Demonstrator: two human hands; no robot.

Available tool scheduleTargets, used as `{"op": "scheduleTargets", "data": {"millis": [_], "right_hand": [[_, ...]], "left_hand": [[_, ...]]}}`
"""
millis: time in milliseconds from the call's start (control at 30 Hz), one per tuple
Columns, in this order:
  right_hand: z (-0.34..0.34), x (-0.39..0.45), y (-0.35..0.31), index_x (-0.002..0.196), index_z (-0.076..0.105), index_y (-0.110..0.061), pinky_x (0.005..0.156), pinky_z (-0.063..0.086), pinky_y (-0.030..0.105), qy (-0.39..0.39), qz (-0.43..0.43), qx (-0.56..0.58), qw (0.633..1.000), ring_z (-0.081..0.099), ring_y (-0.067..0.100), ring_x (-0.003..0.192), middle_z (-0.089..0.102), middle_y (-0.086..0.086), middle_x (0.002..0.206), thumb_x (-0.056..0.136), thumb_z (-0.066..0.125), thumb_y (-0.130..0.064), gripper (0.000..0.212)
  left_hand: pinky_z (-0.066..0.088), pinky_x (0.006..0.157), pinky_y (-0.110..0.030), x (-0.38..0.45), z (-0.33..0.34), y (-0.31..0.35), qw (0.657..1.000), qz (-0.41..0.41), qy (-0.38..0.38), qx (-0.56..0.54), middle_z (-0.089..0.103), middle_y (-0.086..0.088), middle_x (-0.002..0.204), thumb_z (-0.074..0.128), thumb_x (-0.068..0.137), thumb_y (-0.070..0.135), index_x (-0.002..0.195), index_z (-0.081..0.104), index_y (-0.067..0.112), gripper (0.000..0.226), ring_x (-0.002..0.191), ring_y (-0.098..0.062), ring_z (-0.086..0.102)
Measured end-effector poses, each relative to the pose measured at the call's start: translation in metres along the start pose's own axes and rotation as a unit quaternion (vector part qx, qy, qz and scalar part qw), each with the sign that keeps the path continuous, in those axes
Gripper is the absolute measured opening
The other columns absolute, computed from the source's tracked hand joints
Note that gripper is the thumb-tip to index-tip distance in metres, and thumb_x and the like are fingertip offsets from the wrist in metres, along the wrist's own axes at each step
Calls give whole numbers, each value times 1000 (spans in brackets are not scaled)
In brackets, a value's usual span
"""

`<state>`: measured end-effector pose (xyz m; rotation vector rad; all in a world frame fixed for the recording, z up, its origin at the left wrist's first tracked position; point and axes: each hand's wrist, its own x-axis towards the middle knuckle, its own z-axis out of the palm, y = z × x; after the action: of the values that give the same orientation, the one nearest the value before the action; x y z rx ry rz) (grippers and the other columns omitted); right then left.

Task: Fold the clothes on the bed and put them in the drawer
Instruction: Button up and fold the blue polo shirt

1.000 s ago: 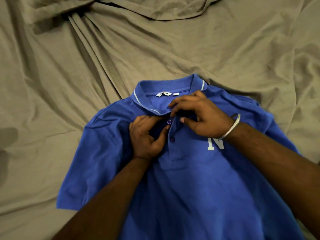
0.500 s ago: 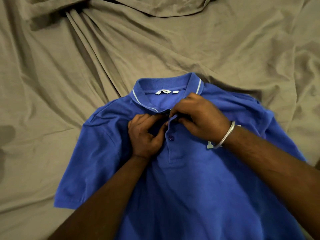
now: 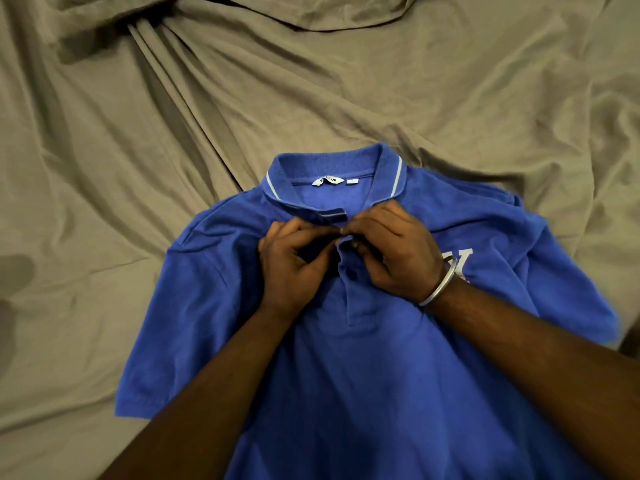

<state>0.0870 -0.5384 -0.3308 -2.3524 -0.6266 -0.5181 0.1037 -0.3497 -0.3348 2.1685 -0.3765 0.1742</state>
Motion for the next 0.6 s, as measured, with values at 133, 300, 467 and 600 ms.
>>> {"op": "scheduleTargets", "data": {"millis": [133, 300, 467, 600], "right_hand": [[2, -1, 1, 95, 72, -1, 65, 48, 44, 10, -8, 3, 1000, 57, 33, 75, 68, 12, 92, 89, 62, -7, 13], [3, -3, 3, 97, 75, -9, 65, 47, 41, -7, -47, -5, 999, 55, 31, 73, 70, 7, 95, 85, 64, -6, 17], [3, -3, 3, 94, 74, -8, 66, 49, 42, -11, -18, 1, 1000, 57, 31, 75, 69, 7, 94, 82, 62, -7, 17], [3, -2, 3, 91, 72, -4, 66, 50, 41, -1, 14, 19, 1000, 58, 32, 74, 69, 7, 88, 82, 67, -7, 10]], "left_hand": [[40, 84, -20, 4, -2, 2, 999, -31, -19, -19, 68, 13, 91, 65, 80, 45, 91, 71, 40, 14, 90, -11, 58], [42, 85, -26, 5, -3, 1, 998, -40, -32, -22, 70, 11, 89, 65, 81, 44, 89, 71, 38, 11, 89, -14, 61], [45, 83, -35, 5, -4, 3, 998, -21, -53, 38, 71, 8, 99, 62, 83, 43, 103, 77, 30, 28, 92, -18, 63], [42, 86, -24, 6, -6, 4, 997, -21, -57, 46, 72, 8, 100, 61, 81, 40, 102, 78, 30, 29, 92, -19, 63]]}}
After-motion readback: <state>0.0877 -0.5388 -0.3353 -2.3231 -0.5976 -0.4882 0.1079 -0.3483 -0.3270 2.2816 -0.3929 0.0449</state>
